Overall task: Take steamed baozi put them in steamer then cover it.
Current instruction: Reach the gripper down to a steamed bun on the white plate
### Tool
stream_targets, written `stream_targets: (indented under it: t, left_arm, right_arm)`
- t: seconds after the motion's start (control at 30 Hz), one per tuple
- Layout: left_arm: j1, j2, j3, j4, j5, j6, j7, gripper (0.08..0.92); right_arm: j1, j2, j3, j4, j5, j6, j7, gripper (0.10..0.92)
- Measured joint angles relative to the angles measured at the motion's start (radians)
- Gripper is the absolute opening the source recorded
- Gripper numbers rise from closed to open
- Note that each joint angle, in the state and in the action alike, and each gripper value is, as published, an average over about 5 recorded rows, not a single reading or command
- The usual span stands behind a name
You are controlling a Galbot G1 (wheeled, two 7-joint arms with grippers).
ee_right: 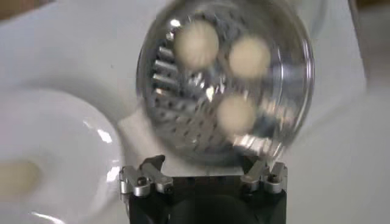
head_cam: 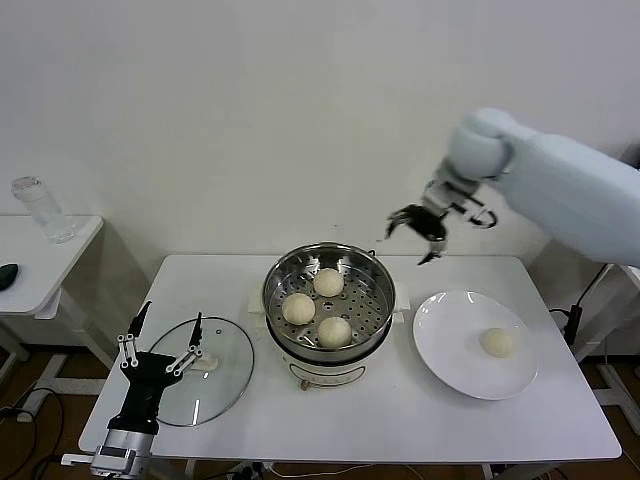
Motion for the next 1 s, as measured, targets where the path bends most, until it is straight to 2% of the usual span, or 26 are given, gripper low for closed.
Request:
stream_targets:
  t: [0.37, 1.0]
  left_arm:
    - [0.0, 0.001, 0.002, -0.007, 0.002, 0.006, -0.002, 0.823]
    - [-0.002, -0.002, -0.025, 0.006, 0.002, 0.004, -0.005, 0.823]
  right_arm:
    - [-0.173, -0.131, 0.039, -0.131, 0.007, -0.086, 0.045, 0.823]
    - [-0.424, -0.109, 0.13, -0.271, -0.1, -0.116, 0.129, 0.823]
